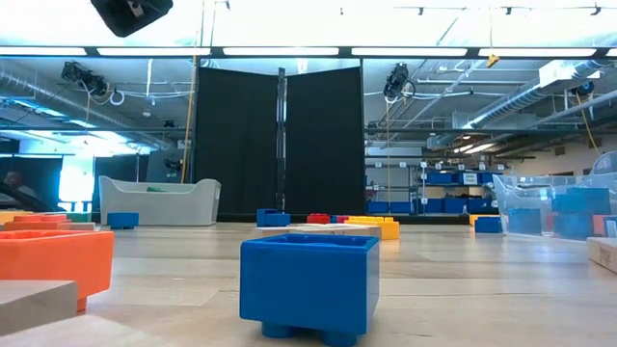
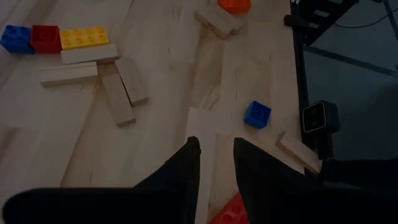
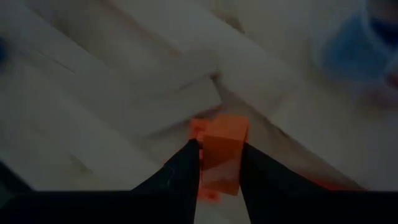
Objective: Sort blocks by size
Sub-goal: Put the small orange game piece into the transparent bin
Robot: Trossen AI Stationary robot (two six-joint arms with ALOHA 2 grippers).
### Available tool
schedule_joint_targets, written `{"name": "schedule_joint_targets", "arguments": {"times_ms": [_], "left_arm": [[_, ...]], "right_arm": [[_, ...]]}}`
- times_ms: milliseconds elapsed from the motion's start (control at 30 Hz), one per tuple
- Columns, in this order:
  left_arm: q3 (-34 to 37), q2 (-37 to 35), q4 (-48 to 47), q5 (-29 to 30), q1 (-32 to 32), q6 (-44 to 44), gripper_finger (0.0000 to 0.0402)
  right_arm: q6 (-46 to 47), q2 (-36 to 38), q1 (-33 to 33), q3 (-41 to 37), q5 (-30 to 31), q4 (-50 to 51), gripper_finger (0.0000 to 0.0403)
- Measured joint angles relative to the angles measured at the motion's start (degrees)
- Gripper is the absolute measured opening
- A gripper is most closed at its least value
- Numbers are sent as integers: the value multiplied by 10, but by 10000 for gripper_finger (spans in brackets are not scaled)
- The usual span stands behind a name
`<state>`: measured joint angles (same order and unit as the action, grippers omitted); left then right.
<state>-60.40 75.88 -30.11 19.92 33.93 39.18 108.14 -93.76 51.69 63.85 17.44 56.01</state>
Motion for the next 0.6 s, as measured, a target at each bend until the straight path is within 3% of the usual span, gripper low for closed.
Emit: {"name": "schedule_joint_targets", "arguments": {"times_ms": [167, 367, 433, 600], "left_arm": [[0, 0, 0, 0, 0, -12, 106], [0, 0, 0, 0, 0, -15, 106], [0, 0, 0, 0, 0, -15, 106], [0, 0, 1, 0, 0, -15, 106]], "right_arm": [[-37, 1, -18, 80, 63, 96, 110], [-45, 3, -44, 153, 83, 291, 110], [-37, 10, -50, 152, 81, 338, 110], [-28, 78, -69, 61, 52, 303, 108]]}}
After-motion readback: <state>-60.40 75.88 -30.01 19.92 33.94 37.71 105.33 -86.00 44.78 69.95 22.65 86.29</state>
